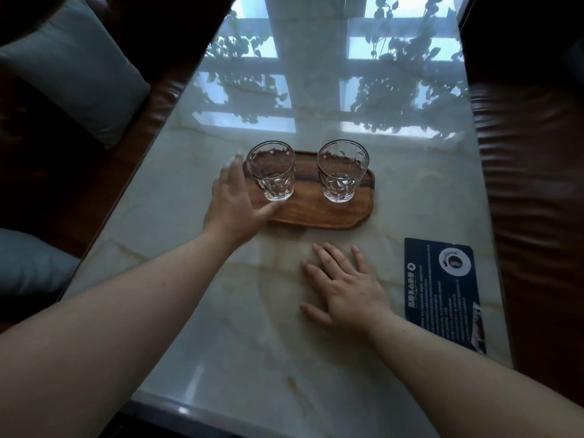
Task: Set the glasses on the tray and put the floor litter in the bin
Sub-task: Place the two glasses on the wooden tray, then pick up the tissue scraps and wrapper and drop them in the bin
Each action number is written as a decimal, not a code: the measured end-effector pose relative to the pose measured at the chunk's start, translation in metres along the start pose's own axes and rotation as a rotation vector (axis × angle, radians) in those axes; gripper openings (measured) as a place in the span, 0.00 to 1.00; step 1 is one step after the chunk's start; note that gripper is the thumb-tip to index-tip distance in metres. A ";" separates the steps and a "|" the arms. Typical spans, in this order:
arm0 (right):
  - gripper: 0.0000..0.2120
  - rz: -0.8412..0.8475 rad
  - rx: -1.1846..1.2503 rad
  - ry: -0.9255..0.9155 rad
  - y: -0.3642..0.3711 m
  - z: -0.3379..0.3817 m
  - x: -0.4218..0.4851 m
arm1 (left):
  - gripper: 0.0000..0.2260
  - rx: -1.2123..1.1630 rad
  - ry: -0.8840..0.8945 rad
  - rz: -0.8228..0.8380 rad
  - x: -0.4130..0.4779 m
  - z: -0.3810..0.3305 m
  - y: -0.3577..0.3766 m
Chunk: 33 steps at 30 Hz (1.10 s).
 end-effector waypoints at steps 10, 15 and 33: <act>0.39 0.254 0.001 0.015 -0.033 0.011 -0.004 | 0.40 0.411 0.239 0.244 -0.126 -0.014 -0.022; 0.38 0.046 -0.065 -0.047 -0.115 0.051 -0.016 | 0.35 0.455 0.297 0.253 -0.154 -0.028 -0.071; 0.39 -0.270 -0.313 0.110 -0.283 0.239 -0.159 | 0.34 0.507 0.792 0.018 -0.291 -0.063 -0.266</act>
Point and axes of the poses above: each hand's wrist, its own x-axis towards the middle knuckle, its own y-axis out of the palm, z = x × y, the point moved 8 cm from there along x, towards the middle knuckle, and after that the axes turned 3 degrees about -x, right-handed, at the moved point
